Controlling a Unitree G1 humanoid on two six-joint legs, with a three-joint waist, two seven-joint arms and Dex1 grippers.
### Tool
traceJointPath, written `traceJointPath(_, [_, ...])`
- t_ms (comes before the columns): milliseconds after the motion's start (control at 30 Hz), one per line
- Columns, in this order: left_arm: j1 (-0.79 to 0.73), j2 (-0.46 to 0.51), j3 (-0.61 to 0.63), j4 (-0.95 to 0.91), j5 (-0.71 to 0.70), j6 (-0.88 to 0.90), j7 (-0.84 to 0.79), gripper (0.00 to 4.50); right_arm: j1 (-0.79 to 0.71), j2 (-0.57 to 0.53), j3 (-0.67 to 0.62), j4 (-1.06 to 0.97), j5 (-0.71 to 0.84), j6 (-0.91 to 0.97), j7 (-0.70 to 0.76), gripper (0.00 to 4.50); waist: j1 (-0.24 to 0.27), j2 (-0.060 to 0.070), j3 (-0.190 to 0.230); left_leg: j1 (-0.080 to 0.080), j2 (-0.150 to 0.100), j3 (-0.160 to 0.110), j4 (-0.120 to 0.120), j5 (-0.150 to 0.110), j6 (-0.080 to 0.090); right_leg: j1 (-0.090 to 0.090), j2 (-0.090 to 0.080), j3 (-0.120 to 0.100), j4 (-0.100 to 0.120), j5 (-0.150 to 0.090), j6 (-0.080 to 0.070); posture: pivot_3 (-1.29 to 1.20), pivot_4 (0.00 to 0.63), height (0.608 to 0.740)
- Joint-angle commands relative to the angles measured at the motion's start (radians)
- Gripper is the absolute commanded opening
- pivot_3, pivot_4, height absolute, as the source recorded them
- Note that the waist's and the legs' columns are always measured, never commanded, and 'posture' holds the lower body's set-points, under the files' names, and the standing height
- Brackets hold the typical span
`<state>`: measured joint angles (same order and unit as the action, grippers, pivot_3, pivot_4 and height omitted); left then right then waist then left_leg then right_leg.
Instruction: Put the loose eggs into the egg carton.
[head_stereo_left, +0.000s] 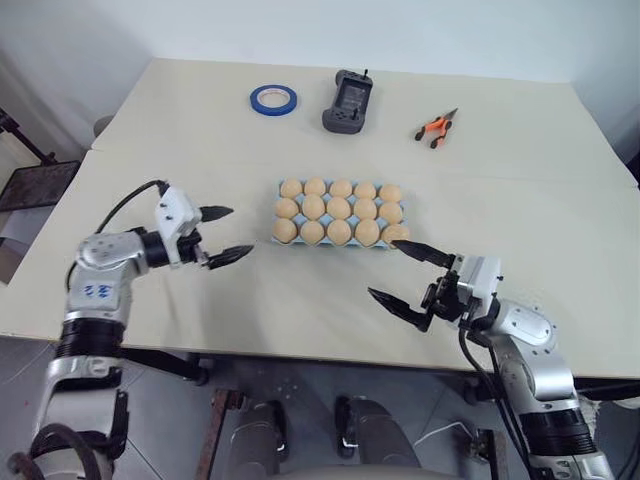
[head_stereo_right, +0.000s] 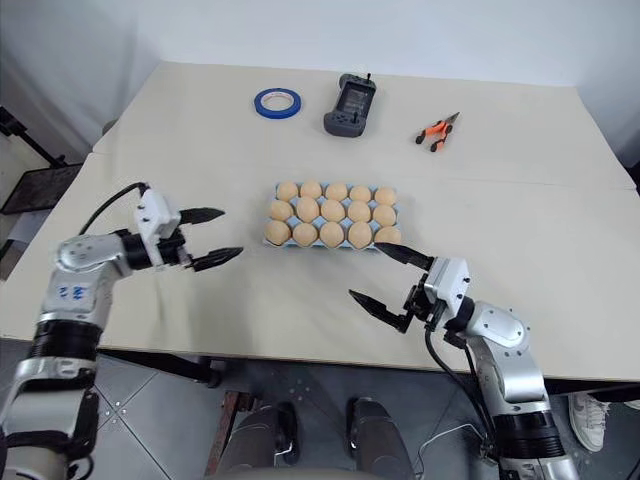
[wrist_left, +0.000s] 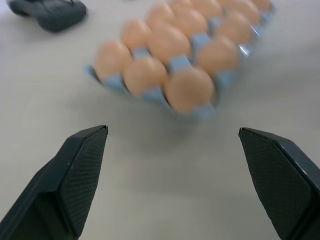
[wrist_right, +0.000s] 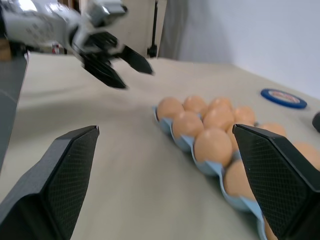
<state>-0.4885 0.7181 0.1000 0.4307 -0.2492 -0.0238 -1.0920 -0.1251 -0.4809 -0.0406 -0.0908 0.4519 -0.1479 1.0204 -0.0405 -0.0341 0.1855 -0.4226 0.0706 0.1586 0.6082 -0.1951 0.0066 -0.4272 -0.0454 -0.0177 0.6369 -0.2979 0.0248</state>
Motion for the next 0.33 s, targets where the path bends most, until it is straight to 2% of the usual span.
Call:
traceJointPath(33, [0.077, 0.037, 0.039, -0.100, -0.037, 0.008, -0.028, 4.47, 0.006, -0.022, -0.036, 0.014, 0.026, -0.010, 0.028, 4.50, 0.000, 0.000, 0.000, 0.000, 0.000, 0.000, 0.000, 0.000, 0.000, 0.000, 0.000, 0.000, 0.000, -0.001, -0.001, 0.00, 0.150, 0.740])
traceJointPath(133, [0.177, 0.040, 0.056, -0.213, -0.059, 0.014, -0.029, 4.47, -0.007, -0.021, -0.040, 0.037, 0.026, -0.018, 0.037, 4.50, -0.001, 0.000, 0.000, 0.000, 0.000, 0.000, -0.001, 0.000, 0.000, 0.000, -0.001, 0.000, -0.001, -0.003, -0.005, 0.00, 0.150, 0.740])
traceJointPath(333, [0.219, -0.010, 0.079, -0.317, -0.091, 0.055, 0.045, 4.47, -0.025, -0.017, -0.038, 0.059, 0.025, -0.021, 0.053, 4.50, 0.007, 0.000, 0.000, 0.000, 0.000, 0.000, -0.003, 0.000, 0.000, 0.001, -0.002, 0.000, -0.005, -0.003, -0.005, 0.00, 0.150, 0.740])
